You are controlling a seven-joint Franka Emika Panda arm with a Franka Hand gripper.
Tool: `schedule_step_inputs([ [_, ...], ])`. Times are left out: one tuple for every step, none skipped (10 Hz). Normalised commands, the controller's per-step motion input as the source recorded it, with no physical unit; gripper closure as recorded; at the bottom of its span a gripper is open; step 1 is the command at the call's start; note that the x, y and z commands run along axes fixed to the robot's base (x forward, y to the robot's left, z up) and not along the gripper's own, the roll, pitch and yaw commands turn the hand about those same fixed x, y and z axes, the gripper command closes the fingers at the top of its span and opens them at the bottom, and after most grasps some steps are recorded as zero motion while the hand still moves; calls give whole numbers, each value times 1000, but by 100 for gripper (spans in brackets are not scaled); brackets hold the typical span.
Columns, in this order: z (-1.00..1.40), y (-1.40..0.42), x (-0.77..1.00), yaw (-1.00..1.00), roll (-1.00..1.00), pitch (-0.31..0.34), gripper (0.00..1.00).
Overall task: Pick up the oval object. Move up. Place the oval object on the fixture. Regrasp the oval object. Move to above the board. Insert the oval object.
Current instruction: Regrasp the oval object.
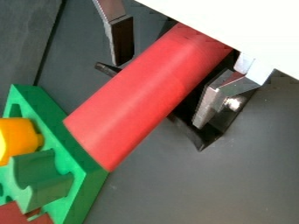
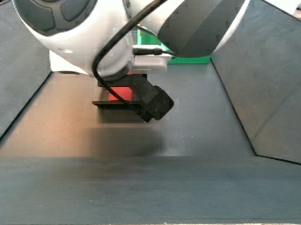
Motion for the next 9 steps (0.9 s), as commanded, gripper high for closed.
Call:
schedule_step_inputs([
  [1000, 2, -7, -86, -26, 23, 0],
  [1000, 3, -21, -61, 9, 25, 0],
  [1000, -2, -26, -47, 34, 19, 0],
  [1000, -4, -32, -38, 46, 16, 0],
  [891, -1, -37, -25, 54, 8, 0],
  [715, 0, -36, -18, 52, 12, 0],
  [474, 3, -33, -12, 55, 21, 0],
  [351, 2, -32, -8, 55, 28, 0],
  [0, 0, -1000, 24, -59, -113, 0],
])
